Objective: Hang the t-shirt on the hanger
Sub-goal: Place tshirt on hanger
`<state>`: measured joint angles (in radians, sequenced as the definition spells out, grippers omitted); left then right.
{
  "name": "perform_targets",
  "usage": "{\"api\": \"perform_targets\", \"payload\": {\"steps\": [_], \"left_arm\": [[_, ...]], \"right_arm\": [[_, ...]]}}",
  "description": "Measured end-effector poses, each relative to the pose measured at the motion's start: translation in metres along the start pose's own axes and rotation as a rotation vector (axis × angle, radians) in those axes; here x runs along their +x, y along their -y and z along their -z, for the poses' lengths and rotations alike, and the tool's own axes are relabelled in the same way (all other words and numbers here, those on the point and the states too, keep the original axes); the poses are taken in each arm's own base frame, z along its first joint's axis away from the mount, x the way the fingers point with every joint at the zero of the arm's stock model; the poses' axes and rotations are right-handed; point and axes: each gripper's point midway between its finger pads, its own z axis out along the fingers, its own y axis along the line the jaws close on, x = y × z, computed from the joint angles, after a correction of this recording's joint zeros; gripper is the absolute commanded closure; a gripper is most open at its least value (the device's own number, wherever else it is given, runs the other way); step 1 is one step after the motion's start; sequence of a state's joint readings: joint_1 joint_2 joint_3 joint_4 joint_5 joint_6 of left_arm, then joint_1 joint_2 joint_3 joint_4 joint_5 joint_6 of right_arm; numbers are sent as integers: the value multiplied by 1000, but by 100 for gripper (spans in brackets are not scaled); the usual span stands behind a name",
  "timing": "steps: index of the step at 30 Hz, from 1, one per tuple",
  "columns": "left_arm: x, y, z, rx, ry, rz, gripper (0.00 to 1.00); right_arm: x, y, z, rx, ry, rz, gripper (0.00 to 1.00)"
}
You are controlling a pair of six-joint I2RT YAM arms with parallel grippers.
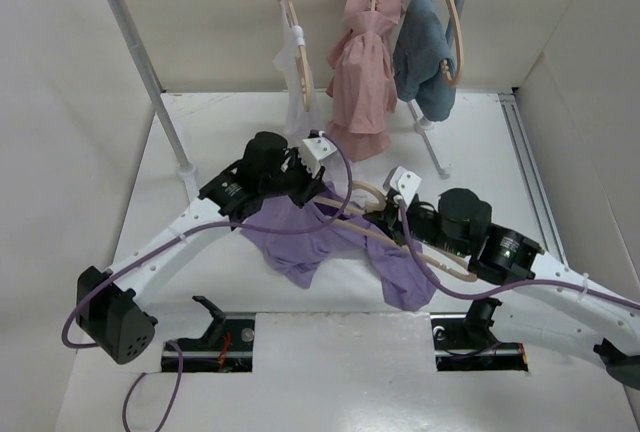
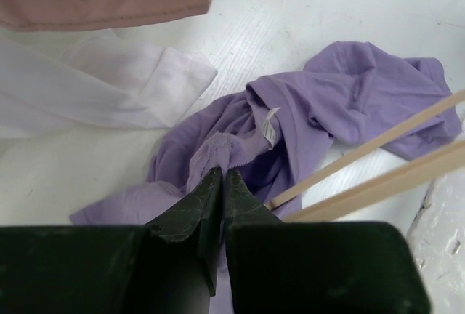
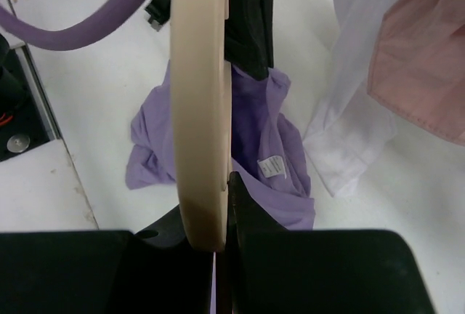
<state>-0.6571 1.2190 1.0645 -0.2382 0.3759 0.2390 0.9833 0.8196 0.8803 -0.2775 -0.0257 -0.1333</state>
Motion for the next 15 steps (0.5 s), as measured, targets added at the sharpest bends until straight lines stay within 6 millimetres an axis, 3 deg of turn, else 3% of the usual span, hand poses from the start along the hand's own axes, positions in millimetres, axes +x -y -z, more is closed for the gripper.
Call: {"api": "perform_targets", "payload": {"steps": [5, 12, 15], "left_arm": [[-4, 11, 15, 40, 14, -15, 100], [-25, 22, 39, 55, 77, 0, 100], [-23, 24, 41, 63, 66, 9, 100]], "right_arm": [[10, 8, -15, 54, -11, -16, 100], [44, 15, -62, 115, -105, -59, 100], [43, 18, -68, 135, -73, -73, 100]]}}
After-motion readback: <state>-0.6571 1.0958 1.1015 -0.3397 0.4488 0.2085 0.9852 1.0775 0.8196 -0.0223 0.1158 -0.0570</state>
